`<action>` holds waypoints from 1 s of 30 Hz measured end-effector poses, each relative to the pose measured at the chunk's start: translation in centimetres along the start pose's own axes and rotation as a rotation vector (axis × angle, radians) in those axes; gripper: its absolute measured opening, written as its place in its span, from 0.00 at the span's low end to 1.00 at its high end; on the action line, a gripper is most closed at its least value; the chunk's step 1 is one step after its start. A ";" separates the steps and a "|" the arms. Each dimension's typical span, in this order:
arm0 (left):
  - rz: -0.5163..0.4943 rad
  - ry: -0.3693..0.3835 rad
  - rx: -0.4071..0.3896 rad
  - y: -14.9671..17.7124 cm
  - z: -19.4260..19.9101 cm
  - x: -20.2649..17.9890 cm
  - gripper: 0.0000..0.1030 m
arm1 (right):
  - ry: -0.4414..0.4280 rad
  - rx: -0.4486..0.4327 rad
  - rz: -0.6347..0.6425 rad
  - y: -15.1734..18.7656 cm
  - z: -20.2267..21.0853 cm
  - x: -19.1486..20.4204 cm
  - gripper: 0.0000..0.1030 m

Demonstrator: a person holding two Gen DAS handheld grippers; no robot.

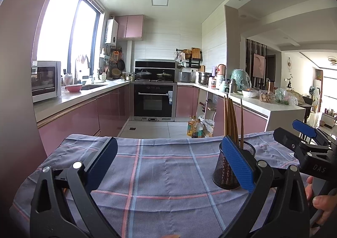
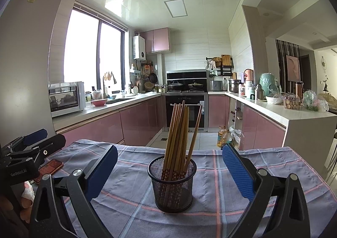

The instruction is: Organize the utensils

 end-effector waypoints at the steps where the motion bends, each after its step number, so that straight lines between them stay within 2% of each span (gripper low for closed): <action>1: 0.000 -0.001 0.000 0.0 0.0 0.1 0.95 | 0.001 -0.001 0.000 0.0 0.0 0.0 0.93; 30: 0.004 -0.005 0.001 0.1 -0.1 0.1 0.95 | 0.025 -0.006 0.000 0.2 0.2 -0.2 0.93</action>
Point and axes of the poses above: each gripper's, at about its wrist camera, not at the fingertips, and z roughly against the way its jaws point, x to its left, y to its underside, the point moved 8 cm from there along -z, roughly the way its jaws point, and after that the axes turned 13 degrees about z, right-handed, at the moved point
